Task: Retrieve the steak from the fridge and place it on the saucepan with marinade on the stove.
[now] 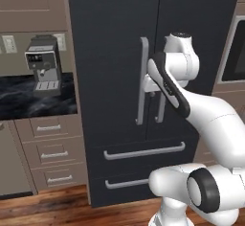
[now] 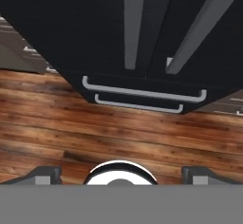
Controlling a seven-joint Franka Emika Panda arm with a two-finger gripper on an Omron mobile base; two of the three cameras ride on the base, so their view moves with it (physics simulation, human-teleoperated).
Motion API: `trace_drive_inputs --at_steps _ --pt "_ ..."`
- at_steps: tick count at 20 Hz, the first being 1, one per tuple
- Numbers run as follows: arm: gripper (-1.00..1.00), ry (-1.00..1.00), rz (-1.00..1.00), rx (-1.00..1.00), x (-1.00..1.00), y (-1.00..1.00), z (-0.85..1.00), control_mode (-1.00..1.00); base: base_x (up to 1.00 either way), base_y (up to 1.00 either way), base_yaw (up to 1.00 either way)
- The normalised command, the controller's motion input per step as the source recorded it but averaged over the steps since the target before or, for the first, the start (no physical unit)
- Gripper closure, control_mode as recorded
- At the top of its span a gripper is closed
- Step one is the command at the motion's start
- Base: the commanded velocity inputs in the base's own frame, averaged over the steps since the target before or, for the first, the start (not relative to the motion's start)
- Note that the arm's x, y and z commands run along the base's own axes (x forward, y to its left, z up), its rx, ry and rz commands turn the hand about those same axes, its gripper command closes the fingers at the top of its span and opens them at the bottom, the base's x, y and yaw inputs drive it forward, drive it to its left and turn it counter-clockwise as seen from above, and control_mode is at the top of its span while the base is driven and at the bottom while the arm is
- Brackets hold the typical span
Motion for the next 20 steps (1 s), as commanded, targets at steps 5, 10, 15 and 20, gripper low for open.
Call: trace_drive_inputs --at_steps 5,10,15,20 --pt "-1.0 0.0 0.0 0.0 0.0 0.0 0.0 1.0 -0.18 -0.2 -0.2" --pt "-1.0 0.0 0.0 0.0 0.0 0.0 0.0 1.0 -0.02 -0.1 -0.14" --pt "-1.0 0.0 0.0 0.0 0.0 0.0 0.0 1.0 0.0 0.0 0.0" --pt "-1.0 -0.01 0.0 0.0 0.0 0.02 -0.07 -1.0 0.0 0.0 0.0"
